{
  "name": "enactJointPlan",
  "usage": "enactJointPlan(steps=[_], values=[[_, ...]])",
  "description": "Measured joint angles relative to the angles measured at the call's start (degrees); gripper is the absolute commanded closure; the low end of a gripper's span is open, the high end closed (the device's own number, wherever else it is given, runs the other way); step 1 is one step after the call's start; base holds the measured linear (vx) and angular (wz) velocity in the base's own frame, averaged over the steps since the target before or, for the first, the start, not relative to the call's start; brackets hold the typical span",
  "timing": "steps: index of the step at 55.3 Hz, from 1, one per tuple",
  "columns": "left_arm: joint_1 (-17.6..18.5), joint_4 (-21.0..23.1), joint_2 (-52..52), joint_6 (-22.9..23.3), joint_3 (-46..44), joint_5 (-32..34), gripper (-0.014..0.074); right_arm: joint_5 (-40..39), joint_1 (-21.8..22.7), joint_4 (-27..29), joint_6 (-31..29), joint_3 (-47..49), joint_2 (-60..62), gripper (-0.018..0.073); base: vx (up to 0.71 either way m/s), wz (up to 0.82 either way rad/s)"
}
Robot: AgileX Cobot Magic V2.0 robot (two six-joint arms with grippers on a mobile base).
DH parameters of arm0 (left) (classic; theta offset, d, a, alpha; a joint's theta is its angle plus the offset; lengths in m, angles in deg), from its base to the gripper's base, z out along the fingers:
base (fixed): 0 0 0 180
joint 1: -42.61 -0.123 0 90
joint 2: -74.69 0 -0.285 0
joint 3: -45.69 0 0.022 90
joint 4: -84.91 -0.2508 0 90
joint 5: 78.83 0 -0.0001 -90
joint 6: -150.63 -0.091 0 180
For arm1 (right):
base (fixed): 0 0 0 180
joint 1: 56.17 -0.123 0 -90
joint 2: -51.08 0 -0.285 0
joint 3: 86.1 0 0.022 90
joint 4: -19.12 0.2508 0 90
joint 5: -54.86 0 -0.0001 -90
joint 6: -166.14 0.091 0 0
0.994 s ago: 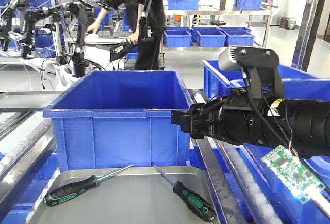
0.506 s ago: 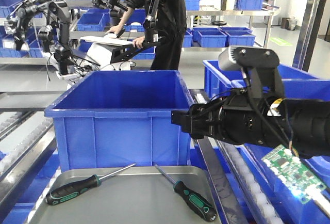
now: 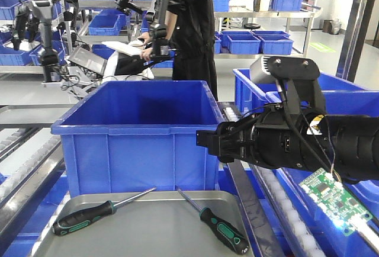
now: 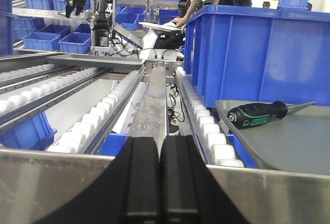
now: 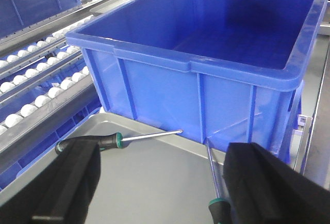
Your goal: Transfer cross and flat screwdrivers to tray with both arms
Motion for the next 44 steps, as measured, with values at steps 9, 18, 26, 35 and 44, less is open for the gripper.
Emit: enactJointPlan(steps=[9, 18, 26, 35, 44], values=[[0.0, 0.0, 0.0, 0.0, 0.0, 0.0, 0.0602, 0.0, 0.0, 0.0, 0.0, 0.0, 0.0, 0.0003, 0.00, 0.00], [0.0, 0.0, 0.0, 0.0, 0.0, -0.1, 0.0602, 0.3, 0.2, -2.5, -0.6, -2.2, 2.0, 0.0077, 0.00, 0.00], [0.0, 0.0, 0.0, 0.0, 0.0, -0.1, 0.0602, -1.6, 1.6, -2.5, -0.3, -14.2, 12.4, 0.0171, 0.00, 0.00], [0.0, -0.1, 0.0, 0.0, 0.0, -0.1, 0.0602, -2.7, 6.1, -3.8, 0.0, -30.4, 28.0, 0.0303, 0.00, 0.00], [0.0, -0.1, 0.0, 0.0, 0.0, -0.1, 0.0602, -6.1, 15.1, -10.0, 0.0, -46.0, 45.4, 0.0481, 0.00, 0.00]])
